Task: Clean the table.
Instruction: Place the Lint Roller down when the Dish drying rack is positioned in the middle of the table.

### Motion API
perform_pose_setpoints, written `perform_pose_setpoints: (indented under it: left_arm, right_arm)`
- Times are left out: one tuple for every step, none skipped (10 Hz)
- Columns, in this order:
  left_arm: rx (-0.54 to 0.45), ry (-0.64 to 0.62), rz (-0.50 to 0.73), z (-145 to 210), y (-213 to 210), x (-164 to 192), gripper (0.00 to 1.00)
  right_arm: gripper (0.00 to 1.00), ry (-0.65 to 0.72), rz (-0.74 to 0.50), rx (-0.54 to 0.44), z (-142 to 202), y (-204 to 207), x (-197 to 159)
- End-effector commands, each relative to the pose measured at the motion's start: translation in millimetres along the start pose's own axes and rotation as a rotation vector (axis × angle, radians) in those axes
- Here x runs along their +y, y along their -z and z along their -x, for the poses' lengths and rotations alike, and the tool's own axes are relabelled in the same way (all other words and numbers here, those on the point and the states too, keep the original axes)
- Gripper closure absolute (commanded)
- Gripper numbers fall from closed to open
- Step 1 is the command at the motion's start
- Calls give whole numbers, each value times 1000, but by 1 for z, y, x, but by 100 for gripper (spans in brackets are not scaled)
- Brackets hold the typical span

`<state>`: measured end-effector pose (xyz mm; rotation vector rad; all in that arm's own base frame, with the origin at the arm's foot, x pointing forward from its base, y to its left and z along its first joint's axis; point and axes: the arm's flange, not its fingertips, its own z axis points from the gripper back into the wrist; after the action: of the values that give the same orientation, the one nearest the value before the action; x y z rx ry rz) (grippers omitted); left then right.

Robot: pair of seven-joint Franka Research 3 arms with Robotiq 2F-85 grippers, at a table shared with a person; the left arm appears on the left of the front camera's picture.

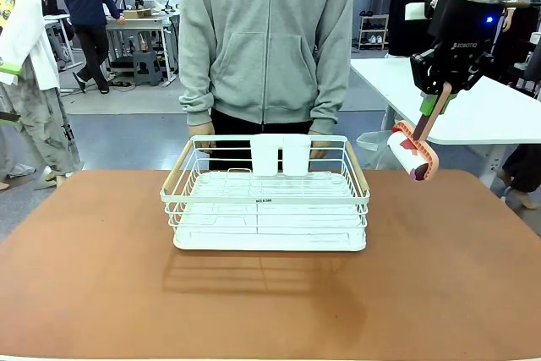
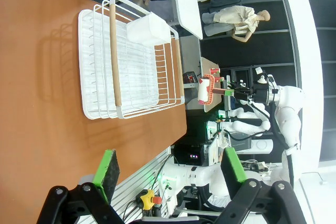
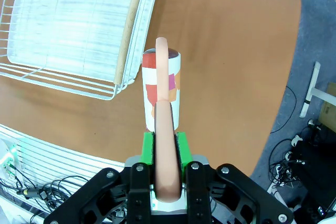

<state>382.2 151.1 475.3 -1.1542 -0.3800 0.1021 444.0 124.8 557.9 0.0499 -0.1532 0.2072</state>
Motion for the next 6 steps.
perform_pose_setpoints:
  left_arm:
    - [-5,7,16,1,-2,-1,0]
    - [-5,7,16,1,-2,-1,0]
    - [-5,7,16,1,-2,-1,0]
    - [-5,7,16,1,-2,-1,0]
    - [-5,7,16,1,-2,-1,0]
    - [-5,7,16,1,-2,-1,0]
  right_arm:
    - [78,13,-11,-9,-2,-4,3]
    - [78,13,-11,-9,-2,-4,3]
    - [78,0,0,0,0,0,0]
    - [78,126,-85,-34,-7,-7,-4]
    - [78,292,-145,-80,-11,-5,-10]
    - [78,470,-140,-141,-13,4,-17]
